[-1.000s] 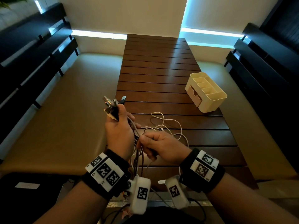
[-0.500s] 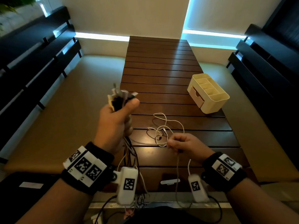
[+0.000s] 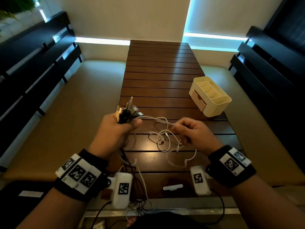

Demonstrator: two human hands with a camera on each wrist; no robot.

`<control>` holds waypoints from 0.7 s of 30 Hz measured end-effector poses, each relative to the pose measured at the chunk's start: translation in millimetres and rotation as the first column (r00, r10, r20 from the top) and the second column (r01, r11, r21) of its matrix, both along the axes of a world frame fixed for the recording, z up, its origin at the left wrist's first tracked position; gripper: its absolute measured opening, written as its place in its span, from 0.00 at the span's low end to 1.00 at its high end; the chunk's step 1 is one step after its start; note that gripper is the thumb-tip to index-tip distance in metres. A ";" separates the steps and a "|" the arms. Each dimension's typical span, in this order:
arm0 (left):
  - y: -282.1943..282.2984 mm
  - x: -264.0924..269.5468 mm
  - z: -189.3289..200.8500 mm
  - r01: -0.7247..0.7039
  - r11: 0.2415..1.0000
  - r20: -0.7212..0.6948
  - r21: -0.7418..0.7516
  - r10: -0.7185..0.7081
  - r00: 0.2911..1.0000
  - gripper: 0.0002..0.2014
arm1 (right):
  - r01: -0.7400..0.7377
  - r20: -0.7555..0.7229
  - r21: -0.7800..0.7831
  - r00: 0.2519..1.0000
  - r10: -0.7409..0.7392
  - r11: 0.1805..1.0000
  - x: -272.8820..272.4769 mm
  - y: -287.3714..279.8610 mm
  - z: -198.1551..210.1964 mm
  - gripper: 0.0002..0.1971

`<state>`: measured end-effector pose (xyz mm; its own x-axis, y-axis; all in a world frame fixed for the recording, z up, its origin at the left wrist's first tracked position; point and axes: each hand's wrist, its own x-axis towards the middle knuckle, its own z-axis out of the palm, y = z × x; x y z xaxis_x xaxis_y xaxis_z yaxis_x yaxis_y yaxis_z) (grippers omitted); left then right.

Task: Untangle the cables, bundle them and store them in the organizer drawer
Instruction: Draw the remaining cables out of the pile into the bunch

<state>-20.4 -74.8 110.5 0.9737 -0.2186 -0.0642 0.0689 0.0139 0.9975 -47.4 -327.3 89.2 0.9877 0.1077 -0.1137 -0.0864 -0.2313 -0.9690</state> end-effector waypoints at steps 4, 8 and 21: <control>10.4 2.7 -5.3 -0.093 0.996 -0.015 0.005 0.093 0.996 0.10 | -0.073 -0.070 -0.336 0.996 0.052 0.939 -1.3 -10.4 -6.9 0.09; -5.7 -2.6 -2.2 -0.046 0.993 0.125 0.105 0.032 0.992 0.08 | -0.309 -0.172 -0.621 0.950 0.259 0.721 1.1 6.2 2.2 0.10; -21.3 -6.2 4.3 0.186 0.912 0.141 0.365 -0.252 0.957 0.03 | -0.209 0.099 -0.303 0.963 0.249 0.930 -1.8 10.2 10.6 0.06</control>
<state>-26.6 -96.0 114.8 0.9057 -0.4239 -0.0013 -0.1517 -0.3271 0.9327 -49.2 -317.0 99.8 0.9480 0.3155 -0.0426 0.1275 -0.4989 -0.8572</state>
